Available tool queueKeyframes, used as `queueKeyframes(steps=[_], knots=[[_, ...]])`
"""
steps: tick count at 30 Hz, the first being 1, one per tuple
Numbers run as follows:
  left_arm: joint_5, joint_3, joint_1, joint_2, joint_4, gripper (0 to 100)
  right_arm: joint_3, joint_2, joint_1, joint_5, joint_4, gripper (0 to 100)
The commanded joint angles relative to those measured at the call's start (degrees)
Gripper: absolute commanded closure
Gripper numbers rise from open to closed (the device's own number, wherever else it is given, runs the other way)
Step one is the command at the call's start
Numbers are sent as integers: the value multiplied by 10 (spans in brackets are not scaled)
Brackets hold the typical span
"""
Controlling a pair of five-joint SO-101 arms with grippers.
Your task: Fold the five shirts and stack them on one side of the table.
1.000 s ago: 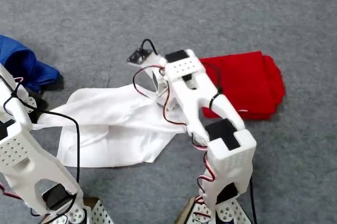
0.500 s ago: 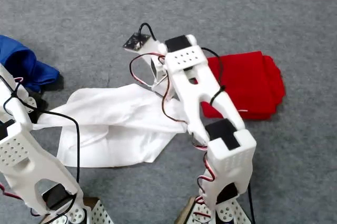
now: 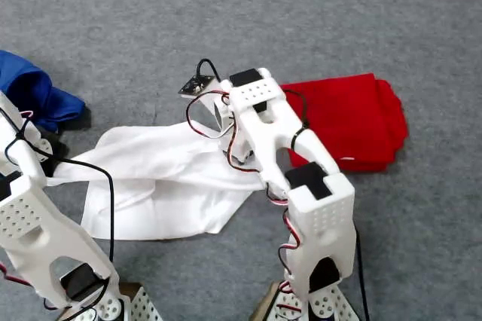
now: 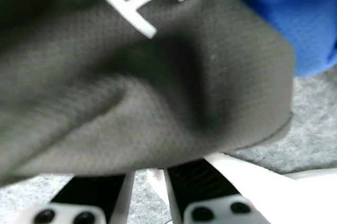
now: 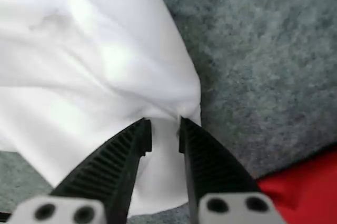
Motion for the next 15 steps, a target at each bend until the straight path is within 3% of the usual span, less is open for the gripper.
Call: queueKeyframes(steps=[1,9,15], knots=[[-4,-7,11,-5,-36,981,0,7,-7,0,-10,897],[-4,-7,11,-5,-36,981,1,0,-7,0,-10,901],[-4,-7,11,-5,-36,981,-17,-1,9,-3,-6,993]])
